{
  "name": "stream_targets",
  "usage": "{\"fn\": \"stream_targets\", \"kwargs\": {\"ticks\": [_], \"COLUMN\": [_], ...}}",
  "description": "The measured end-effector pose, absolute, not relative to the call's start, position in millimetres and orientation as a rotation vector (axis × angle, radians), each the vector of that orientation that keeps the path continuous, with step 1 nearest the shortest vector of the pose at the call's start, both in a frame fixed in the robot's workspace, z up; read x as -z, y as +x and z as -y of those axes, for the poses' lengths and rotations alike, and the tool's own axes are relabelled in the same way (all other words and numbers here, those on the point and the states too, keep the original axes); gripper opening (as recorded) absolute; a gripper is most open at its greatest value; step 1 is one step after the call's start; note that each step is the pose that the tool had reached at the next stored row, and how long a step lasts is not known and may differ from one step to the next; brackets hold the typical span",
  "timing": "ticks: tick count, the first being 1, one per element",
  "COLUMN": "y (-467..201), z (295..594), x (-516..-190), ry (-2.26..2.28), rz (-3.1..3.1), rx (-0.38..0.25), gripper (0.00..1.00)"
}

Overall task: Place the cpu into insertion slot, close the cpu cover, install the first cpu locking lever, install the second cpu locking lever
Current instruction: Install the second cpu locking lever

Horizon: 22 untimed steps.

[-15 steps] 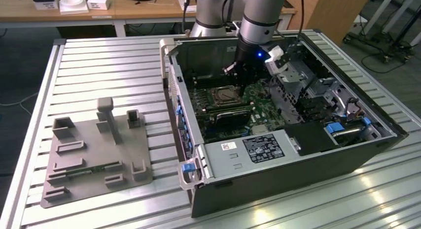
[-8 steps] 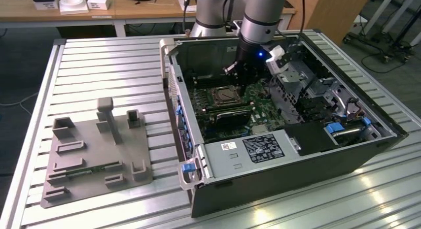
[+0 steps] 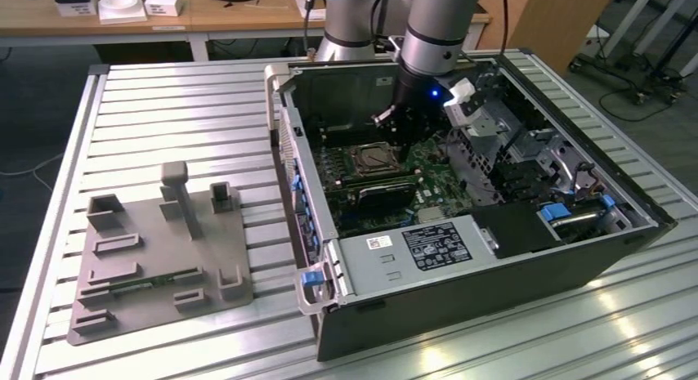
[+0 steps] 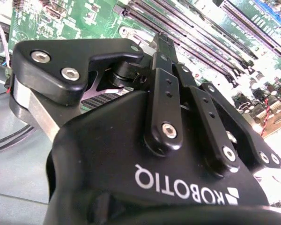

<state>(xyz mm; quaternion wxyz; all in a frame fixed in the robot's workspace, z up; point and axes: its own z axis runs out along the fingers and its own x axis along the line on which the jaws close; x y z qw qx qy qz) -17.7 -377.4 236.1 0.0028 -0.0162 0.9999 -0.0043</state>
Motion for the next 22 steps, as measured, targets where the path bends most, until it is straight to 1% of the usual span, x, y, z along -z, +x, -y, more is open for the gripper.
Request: {"fn": "stream_targets", "kwargs": {"ticks": [22], "y": [-26.9], "z": [377.7], "x": [-236.1], "ry": [-0.051], "rz": [-3.136], "rx": [0.011], "gripper": [0.1]}}
